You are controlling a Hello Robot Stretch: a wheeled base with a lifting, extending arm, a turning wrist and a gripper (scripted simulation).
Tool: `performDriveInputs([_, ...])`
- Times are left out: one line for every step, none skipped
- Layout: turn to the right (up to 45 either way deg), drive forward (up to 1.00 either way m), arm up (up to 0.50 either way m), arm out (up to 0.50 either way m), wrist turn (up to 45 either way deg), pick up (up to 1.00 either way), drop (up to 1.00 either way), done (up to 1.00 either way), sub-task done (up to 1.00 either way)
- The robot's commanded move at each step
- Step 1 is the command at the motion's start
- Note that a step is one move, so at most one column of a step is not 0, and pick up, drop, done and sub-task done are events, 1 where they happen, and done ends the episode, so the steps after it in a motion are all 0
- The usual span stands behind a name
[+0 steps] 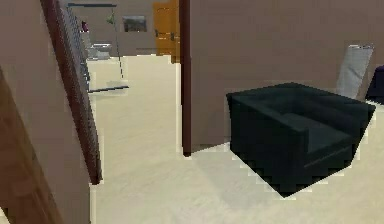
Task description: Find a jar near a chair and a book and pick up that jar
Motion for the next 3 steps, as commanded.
performDriveInputs([0.0,0.5,0.0,0.0,0.0,0.0,0.0,0.0,0.0])
performDriveInputs([-18.0,0.0,0.0,0.0,0.0,0.0,0.0,0.0,0.0])
performDriveInputs([0.0,1.0,0.0,0.0,0.0,0.0,0.0,0.0,0.0])
